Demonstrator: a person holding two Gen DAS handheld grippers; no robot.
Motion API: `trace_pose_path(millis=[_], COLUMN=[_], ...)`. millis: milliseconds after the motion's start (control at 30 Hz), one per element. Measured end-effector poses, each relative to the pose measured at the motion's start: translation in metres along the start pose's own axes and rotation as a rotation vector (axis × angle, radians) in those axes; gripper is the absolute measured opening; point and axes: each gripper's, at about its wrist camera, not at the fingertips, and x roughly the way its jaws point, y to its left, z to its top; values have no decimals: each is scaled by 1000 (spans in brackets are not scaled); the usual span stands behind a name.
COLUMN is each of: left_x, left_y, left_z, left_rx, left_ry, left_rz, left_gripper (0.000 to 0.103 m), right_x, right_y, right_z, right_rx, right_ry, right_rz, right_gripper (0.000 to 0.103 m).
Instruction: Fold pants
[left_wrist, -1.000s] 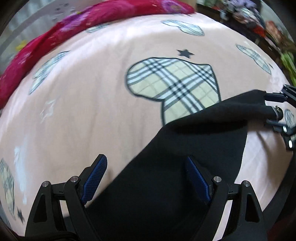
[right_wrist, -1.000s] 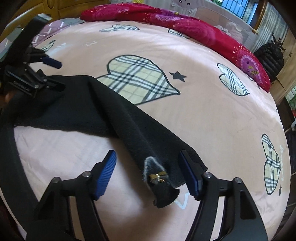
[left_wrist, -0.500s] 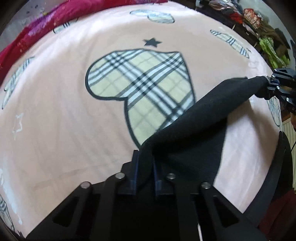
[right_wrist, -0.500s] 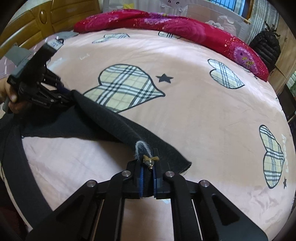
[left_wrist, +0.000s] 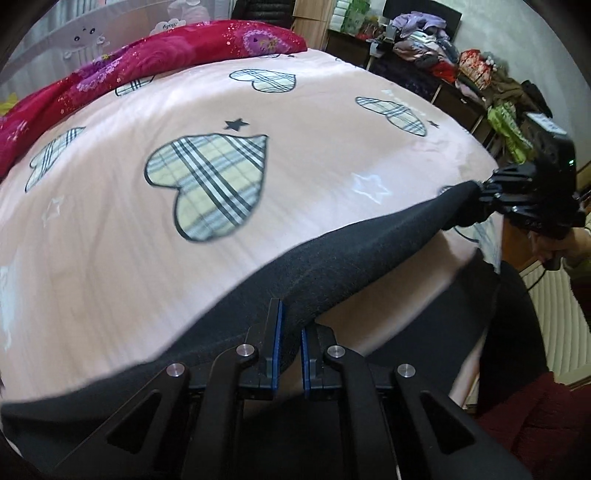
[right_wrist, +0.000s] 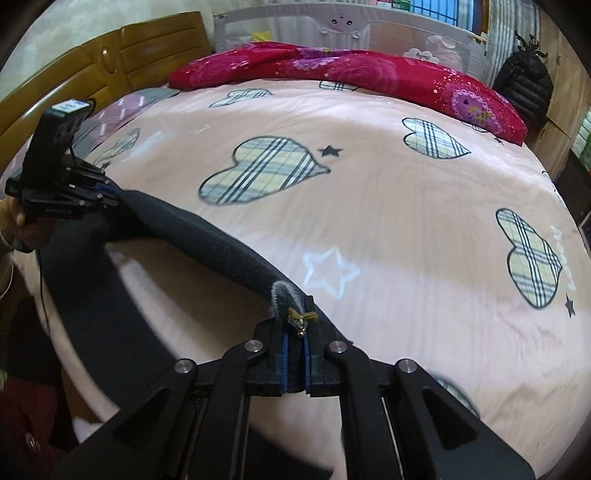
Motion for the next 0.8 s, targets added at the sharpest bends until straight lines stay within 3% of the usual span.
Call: trace_pose_path(millis=[233,533,800], left_x=[-6,-13,4], left_y=[-50,-73,-85], left_z=[-46,-78,-97], left_rx=[20,-20,-18], left_ry=[14,3,50], left_rz=[-18,-58,-68], left_gripper=[6,5,5], right_x=[-21,-35,-41], right_y=[0,16,23], right_z=[-51,-93,-117], right_rx=[-7,-67,-85], right_ry=[27,61,108], right_rz=[20,1,-12], right_gripper=[7,6,6])
